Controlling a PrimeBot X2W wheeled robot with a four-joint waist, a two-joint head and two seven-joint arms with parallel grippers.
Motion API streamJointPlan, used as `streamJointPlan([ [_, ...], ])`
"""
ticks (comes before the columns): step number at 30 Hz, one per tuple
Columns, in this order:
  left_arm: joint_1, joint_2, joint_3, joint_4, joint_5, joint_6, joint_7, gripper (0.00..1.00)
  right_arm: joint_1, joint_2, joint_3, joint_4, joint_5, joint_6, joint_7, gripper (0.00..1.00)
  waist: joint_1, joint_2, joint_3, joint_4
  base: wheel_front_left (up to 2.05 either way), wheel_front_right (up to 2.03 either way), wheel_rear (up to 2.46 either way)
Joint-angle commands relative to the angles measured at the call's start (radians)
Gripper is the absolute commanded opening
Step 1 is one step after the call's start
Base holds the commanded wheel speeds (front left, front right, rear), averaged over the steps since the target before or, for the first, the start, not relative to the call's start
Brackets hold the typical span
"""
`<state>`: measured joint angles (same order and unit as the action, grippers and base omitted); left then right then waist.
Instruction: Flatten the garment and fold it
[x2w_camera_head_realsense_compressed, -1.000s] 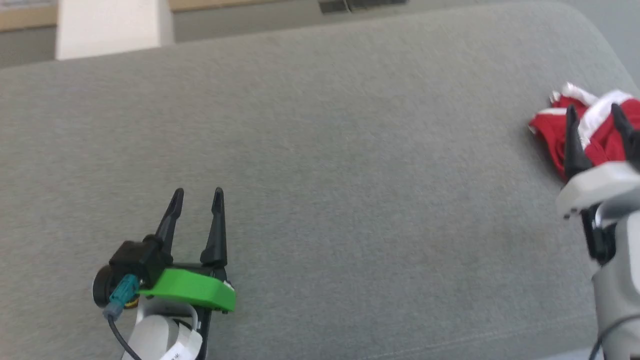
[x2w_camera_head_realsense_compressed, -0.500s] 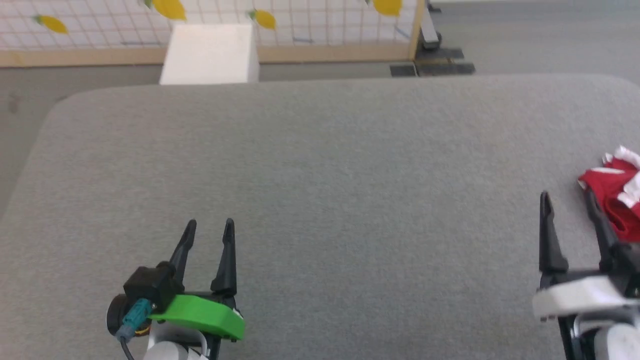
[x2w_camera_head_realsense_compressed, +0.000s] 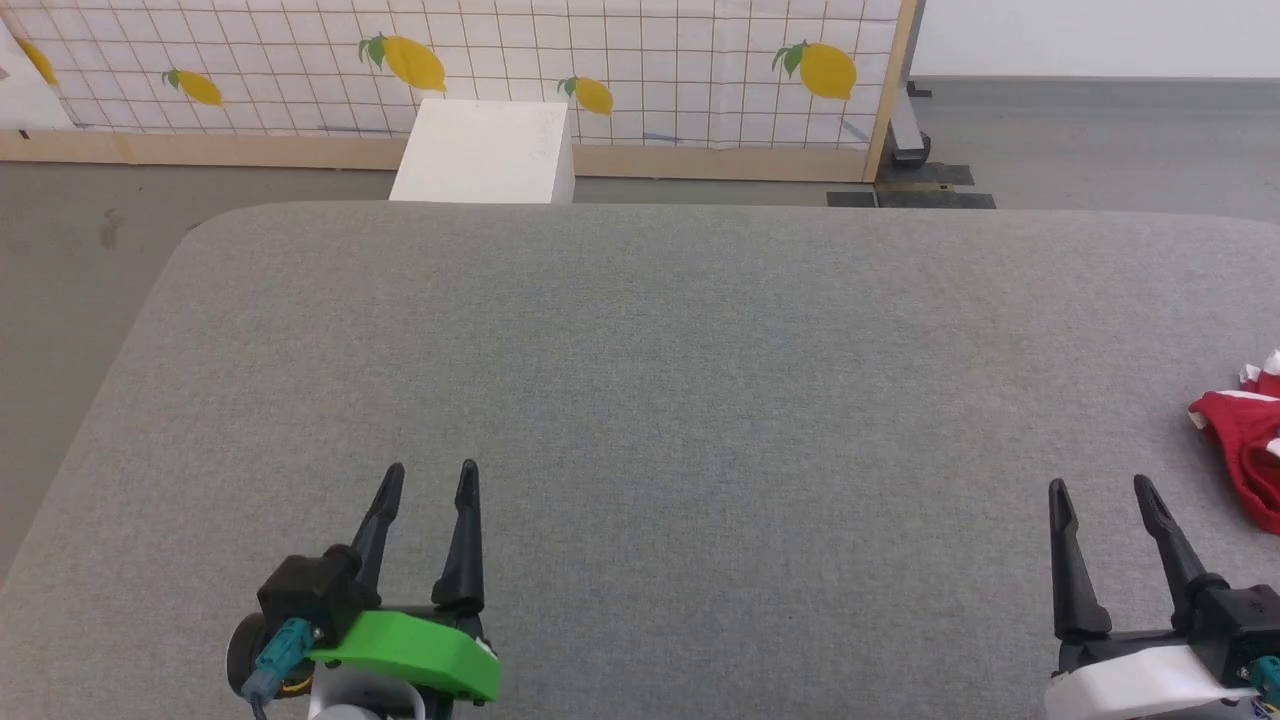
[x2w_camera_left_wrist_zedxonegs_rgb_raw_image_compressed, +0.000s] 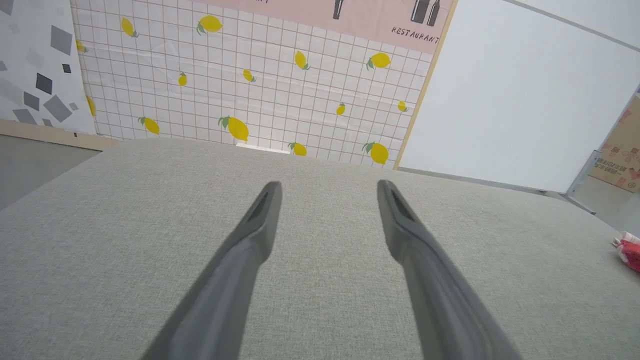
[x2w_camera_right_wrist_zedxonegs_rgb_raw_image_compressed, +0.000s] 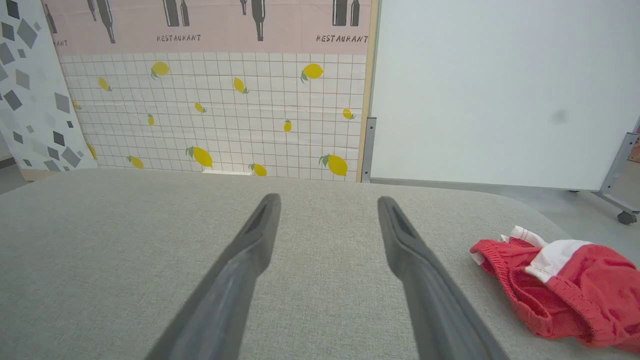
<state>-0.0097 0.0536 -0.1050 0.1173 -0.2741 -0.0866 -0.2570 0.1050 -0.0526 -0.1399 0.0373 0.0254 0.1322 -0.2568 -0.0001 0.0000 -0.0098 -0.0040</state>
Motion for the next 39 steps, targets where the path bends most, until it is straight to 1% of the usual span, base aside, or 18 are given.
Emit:
streamJointPlan([
  [1,0.013,-0.003,0.001,0.0,-0.004,0.006,-0.005,1.0,0.013,0.002,0.004,-0.002,0.007,-0.002,-0.005,1.0,0.0001,0.0,0.0,0.0,0.0,0.0,0.0],
  [8,0.011,-0.003,0.0,0.001,-0.01,0.013,-0.005,1.0,0.013,0.002,0.012,-0.004,0.02,-0.002,-0.005,1.0,0.0001,0.0,0.004,-0.004,0.0,0.0,0.0],
  [17,0.011,-0.003,-0.006,0.011,-0.013,0.01,-0.005,1.0,0.014,0.002,0.02,-0.009,0.03,-0.002,-0.005,1.0,0.0001,0.0,0.008,-0.003,0.0,0.0,0.0],
  [18,0.0,0.0,-0.005,0.009,-0.009,0.008,0.0,0.0,0.003,0.0,0.017,-0.003,0.023,0.0,0.0,0.0,0.0001,0.0,0.008,-0.003,0.0,0.0,0.0],
  [39,0.0,0.0,0.001,0.002,0.008,0.013,0.015,0.0,-0.004,0.0,0.023,-0.004,0.02,0.0,0.016,0.0,0.0001,0.0,0.009,-0.003,0.0,0.0,0.0],
])
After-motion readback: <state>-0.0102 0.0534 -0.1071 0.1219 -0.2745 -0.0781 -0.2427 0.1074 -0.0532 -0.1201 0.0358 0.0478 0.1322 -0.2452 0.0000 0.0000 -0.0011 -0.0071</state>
